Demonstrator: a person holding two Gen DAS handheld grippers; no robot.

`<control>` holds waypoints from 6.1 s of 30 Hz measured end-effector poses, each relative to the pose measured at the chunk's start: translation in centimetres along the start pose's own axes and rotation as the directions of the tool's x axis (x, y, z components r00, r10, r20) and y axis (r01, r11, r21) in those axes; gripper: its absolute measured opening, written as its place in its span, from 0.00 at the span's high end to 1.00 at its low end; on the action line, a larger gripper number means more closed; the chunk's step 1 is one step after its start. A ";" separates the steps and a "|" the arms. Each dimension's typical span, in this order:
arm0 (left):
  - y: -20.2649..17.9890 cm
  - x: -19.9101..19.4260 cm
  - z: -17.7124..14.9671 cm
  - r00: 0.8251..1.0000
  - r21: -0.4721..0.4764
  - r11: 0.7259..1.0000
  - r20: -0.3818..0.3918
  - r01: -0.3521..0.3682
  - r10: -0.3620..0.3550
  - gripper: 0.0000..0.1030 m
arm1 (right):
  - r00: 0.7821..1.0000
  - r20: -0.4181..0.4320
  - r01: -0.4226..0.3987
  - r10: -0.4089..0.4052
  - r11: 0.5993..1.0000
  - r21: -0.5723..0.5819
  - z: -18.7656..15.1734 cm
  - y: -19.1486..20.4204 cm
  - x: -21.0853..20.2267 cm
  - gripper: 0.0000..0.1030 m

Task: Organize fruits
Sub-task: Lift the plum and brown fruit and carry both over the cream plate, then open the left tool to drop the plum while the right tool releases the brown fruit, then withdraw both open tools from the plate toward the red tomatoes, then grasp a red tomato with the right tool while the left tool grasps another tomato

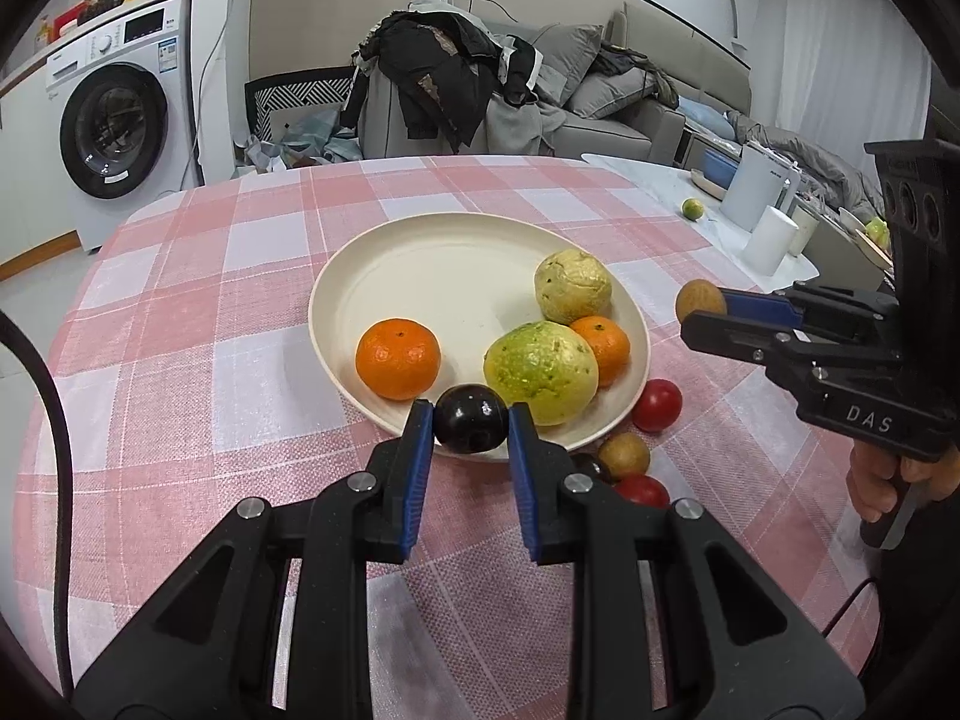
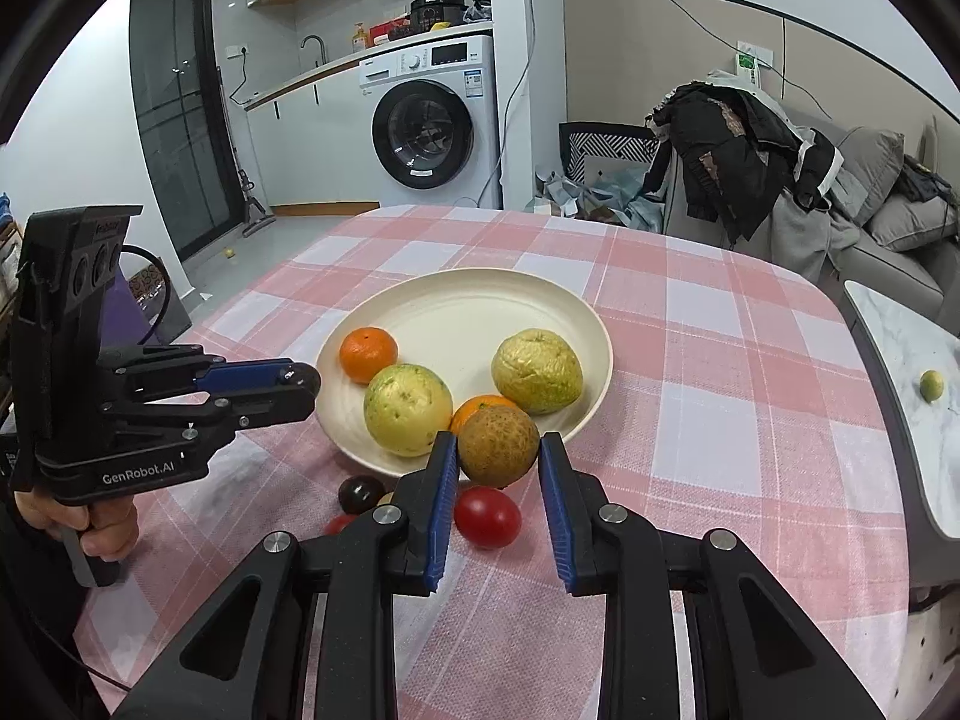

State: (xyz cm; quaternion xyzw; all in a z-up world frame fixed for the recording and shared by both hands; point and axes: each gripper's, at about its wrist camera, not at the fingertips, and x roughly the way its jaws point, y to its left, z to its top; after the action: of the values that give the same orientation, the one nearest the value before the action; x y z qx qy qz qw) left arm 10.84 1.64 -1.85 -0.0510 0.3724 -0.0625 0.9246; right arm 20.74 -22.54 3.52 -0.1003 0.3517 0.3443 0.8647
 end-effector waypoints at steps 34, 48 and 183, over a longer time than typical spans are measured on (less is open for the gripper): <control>0.9 4.2 1.5 0.998 0.018 0.999 -0.045 -0.034 0.035 0.79 | 0.997 -0.067 0.041 -0.037 0.998 0.054 2.2 -2.2 5.4 0.73; 0.8 4.8 2.0 0.998 0.023 0.999 -0.045 -0.048 0.049 0.79 | 0.996 -0.077 0.037 -0.033 0.998 0.048 3.2 -1.7 6.8 0.73; -2.8 0.5 -2.4 0.997 0.052 0.998 -0.074 -0.025 0.029 0.00 | 0.982 -0.183 0.046 -0.051 0.999 -0.030 -2.8 -0.2 4.8 0.40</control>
State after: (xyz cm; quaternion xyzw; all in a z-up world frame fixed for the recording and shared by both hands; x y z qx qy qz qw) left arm 9.27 -1.31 -3.52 -0.0202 0.4055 -0.0614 0.9118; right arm 21.87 -21.37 -1.77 -0.1510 0.4232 0.3168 0.8353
